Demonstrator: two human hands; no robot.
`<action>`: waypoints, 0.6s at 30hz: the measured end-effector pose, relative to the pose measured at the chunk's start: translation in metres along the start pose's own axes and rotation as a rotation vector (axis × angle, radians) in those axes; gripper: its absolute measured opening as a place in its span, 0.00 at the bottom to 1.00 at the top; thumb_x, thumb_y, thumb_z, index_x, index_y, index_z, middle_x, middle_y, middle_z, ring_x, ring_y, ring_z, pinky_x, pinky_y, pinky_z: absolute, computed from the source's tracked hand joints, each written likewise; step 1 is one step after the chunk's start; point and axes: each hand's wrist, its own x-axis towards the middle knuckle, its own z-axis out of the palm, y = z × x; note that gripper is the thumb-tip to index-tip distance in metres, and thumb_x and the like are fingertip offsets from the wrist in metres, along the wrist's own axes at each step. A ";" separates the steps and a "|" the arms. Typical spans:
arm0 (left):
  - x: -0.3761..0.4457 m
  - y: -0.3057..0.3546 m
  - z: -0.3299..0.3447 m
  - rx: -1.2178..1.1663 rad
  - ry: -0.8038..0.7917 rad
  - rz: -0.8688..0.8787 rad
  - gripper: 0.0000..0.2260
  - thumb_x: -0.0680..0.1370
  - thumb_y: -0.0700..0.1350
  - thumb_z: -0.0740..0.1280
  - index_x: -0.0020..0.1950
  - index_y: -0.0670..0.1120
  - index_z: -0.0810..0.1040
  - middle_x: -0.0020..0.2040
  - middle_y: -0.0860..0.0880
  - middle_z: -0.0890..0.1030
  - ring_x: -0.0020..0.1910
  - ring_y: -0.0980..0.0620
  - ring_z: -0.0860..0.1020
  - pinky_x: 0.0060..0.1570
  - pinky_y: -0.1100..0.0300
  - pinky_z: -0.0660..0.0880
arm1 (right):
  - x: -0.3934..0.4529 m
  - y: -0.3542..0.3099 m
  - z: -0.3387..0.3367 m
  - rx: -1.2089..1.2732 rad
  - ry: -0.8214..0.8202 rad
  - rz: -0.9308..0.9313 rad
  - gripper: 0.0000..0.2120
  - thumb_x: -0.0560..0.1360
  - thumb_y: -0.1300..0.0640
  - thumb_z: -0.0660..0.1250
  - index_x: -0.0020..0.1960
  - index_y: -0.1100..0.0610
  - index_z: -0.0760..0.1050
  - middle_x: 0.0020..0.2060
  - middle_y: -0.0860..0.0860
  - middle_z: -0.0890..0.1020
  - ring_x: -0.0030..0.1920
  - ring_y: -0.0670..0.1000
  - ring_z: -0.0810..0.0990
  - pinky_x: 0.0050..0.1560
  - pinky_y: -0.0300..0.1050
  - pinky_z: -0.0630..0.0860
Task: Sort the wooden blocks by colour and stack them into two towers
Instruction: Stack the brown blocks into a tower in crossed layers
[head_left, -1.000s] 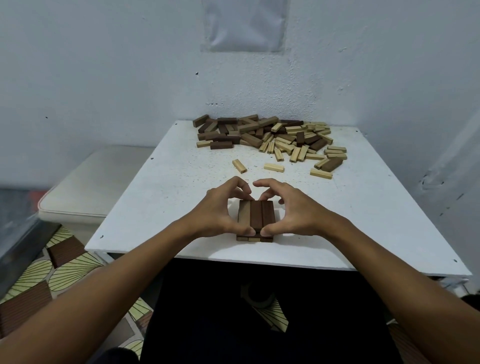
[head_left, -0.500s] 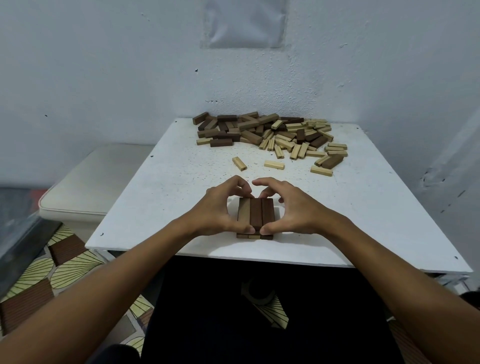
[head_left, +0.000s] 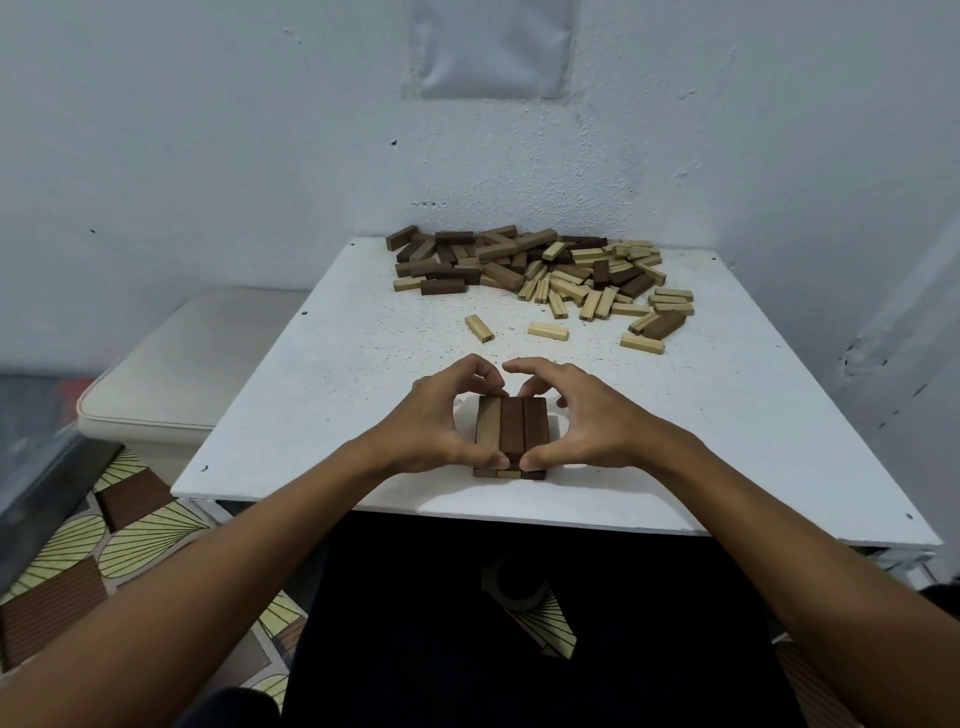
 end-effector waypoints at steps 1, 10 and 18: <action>0.000 0.000 0.000 0.002 -0.002 -0.004 0.32 0.57 0.57 0.78 0.57 0.51 0.72 0.56 0.58 0.77 0.59 0.65 0.74 0.54 0.71 0.67 | 0.000 0.000 0.000 -0.002 -0.001 -0.001 0.44 0.64 0.49 0.80 0.73 0.40 0.59 0.59 0.46 0.74 0.62 0.48 0.67 0.62 0.50 0.71; -0.001 -0.001 -0.001 0.001 -0.001 -0.006 0.31 0.58 0.55 0.79 0.57 0.52 0.72 0.56 0.57 0.78 0.59 0.66 0.74 0.53 0.74 0.66 | -0.001 -0.002 -0.002 0.006 -0.002 -0.003 0.45 0.63 0.49 0.80 0.73 0.41 0.60 0.59 0.46 0.74 0.62 0.48 0.68 0.62 0.50 0.70; -0.001 0.001 -0.004 0.012 -0.025 0.020 0.35 0.57 0.62 0.76 0.60 0.54 0.73 0.58 0.61 0.76 0.60 0.66 0.72 0.54 0.75 0.67 | -0.002 -0.002 -0.006 0.027 -0.017 -0.002 0.44 0.64 0.44 0.79 0.74 0.40 0.60 0.60 0.43 0.73 0.63 0.46 0.67 0.63 0.47 0.68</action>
